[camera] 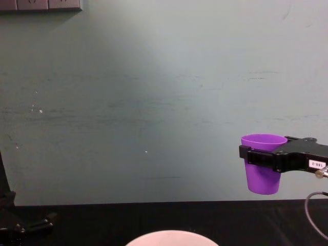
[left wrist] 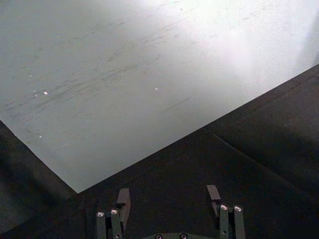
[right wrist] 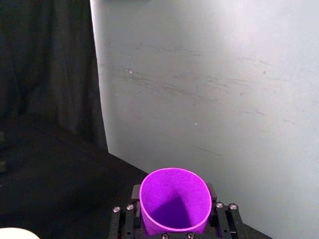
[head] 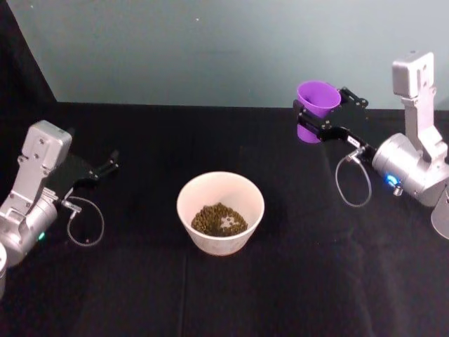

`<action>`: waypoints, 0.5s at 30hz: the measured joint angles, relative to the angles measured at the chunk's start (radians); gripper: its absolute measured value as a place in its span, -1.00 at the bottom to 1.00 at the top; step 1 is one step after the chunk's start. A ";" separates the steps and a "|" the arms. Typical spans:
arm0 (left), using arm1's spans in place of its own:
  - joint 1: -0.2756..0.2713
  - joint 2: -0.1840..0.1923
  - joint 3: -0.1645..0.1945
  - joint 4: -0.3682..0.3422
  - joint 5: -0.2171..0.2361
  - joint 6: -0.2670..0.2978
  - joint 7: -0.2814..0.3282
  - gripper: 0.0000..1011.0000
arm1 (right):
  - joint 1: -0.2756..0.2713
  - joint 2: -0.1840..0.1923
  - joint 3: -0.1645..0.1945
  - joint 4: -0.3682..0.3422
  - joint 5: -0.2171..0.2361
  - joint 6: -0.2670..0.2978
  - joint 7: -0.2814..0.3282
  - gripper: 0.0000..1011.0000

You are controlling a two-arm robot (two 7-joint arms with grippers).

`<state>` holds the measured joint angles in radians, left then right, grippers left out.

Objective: Pick up the cup and pour the mung beans from the cup into the bowl.

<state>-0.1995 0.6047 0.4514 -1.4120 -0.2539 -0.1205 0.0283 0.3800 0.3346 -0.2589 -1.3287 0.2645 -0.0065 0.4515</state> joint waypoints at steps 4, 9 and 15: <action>0.000 0.000 0.000 0.000 0.000 0.000 0.000 0.98 | 0.000 0.000 0.000 0.000 -0.001 0.000 0.000 0.45; 0.000 0.000 0.000 0.000 0.000 0.000 0.000 0.98 | 0.000 0.000 0.000 -0.001 -0.002 0.000 0.000 0.46; 0.000 0.000 0.000 0.000 0.000 0.000 0.000 0.98 | 0.002 0.009 -0.011 0.003 0.013 -0.009 0.008 0.46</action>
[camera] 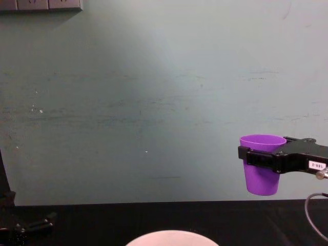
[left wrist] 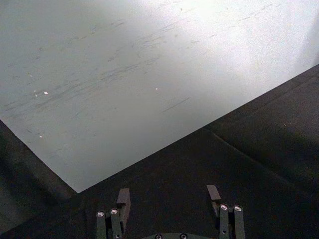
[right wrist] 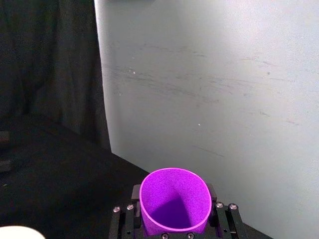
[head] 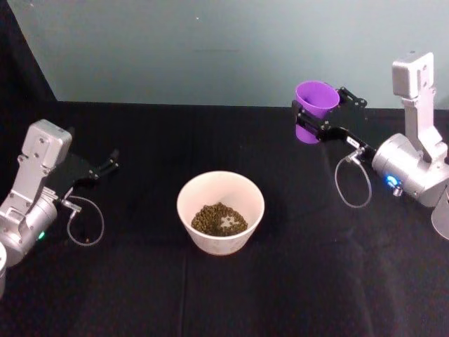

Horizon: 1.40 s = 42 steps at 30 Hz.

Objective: Pick up the cup and pour the mung beans from the cup into the bowl.

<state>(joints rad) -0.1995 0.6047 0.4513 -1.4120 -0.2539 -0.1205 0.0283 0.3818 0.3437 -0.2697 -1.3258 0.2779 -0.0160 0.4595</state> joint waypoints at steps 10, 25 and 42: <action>0.000 0.000 0.000 0.000 0.000 0.000 0.000 0.98 | -0.038 0.048 -0.016 -0.027 0.043 -0.025 0.043 0.46; 0.000 0.000 0.000 0.000 0.000 0.000 0.000 0.98 | -0.091 0.059 -0.048 0.038 0.045 -0.168 0.057 0.46; 0.000 0.000 0.000 0.000 0.000 0.000 0.000 0.98 | -0.093 0.044 -0.056 0.105 0.057 -0.183 0.078 0.46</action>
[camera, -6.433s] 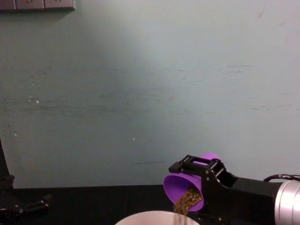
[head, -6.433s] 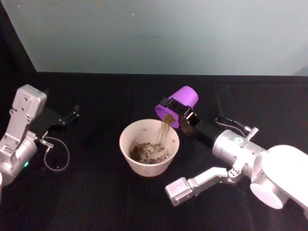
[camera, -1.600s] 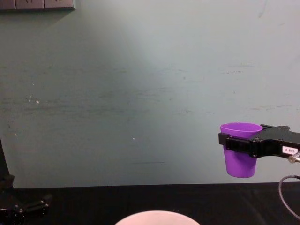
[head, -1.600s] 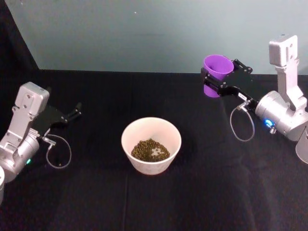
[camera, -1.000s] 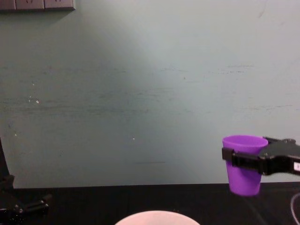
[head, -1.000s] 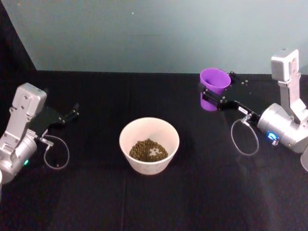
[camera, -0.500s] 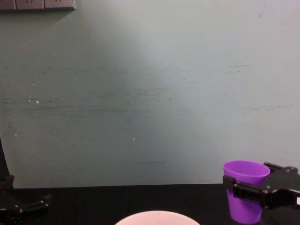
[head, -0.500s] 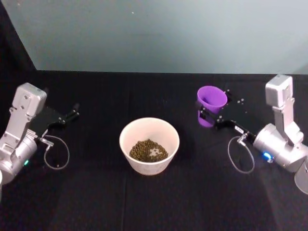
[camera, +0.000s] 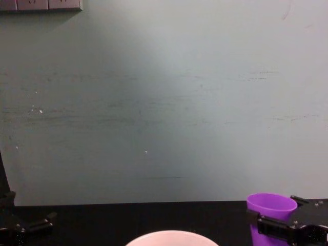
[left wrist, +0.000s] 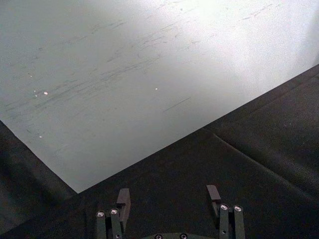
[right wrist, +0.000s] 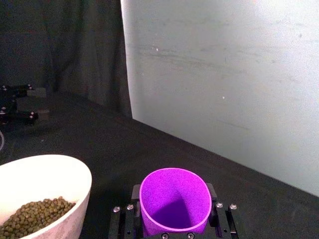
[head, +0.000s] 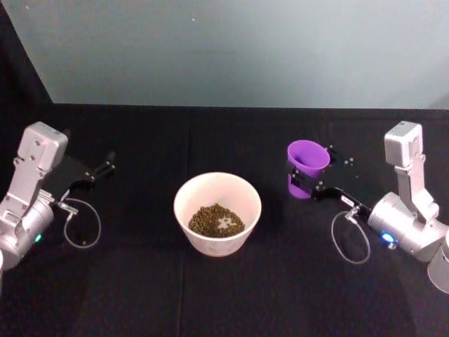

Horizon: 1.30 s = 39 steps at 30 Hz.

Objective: Pick up the cup and pour the mung beans from the cup into the bowl.

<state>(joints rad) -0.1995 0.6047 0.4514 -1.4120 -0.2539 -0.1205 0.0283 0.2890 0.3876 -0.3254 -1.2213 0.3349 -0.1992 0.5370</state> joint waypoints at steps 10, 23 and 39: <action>0.000 0.000 0.000 0.000 0.000 0.000 0.000 0.98 | 0.017 -0.009 -0.015 0.052 0.011 -0.005 0.025 0.46; 0.000 0.000 0.000 0.000 0.000 0.000 0.000 0.98 | 0.017 0.003 -0.025 0.069 0.023 -0.054 0.072 0.46; 0.000 0.000 0.000 0.000 0.000 0.000 0.000 0.98 | -0.016 0.018 -0.024 0.027 0.033 -0.053 0.064 0.46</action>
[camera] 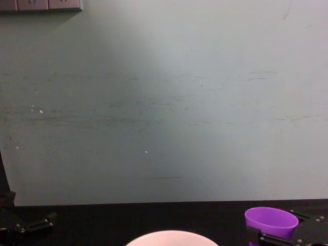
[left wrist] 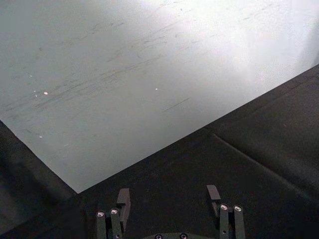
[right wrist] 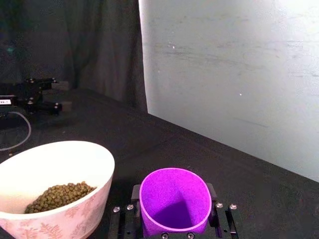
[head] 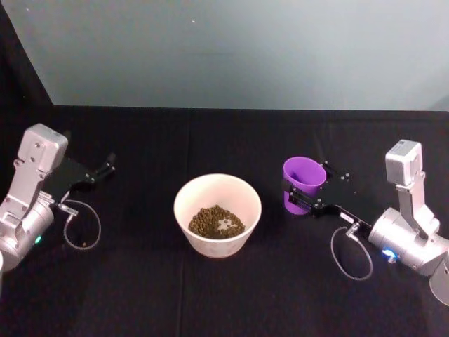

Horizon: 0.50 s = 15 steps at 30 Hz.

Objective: Pick up the cup and pour the mung beans from the cup into the bowl.

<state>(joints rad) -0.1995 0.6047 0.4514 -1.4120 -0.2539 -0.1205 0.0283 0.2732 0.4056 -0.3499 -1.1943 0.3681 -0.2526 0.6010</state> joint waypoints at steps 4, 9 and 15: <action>0.000 0.000 0.000 0.000 0.000 0.000 0.000 0.98 | -0.008 0.004 0.000 -0.003 -0.003 -0.004 -0.005 0.46; 0.000 0.000 0.000 0.000 0.000 0.000 0.000 0.98 | -0.009 0.004 -0.002 0.006 -0.015 -0.013 -0.012 0.46; 0.000 0.000 0.000 0.000 0.000 0.000 0.000 0.98 | -0.003 -0.002 -0.003 0.024 -0.027 -0.021 -0.016 0.46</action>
<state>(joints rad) -0.1995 0.6047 0.4514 -1.4120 -0.2539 -0.1205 0.0283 0.2704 0.4040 -0.3530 -1.1699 0.3412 -0.2738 0.5851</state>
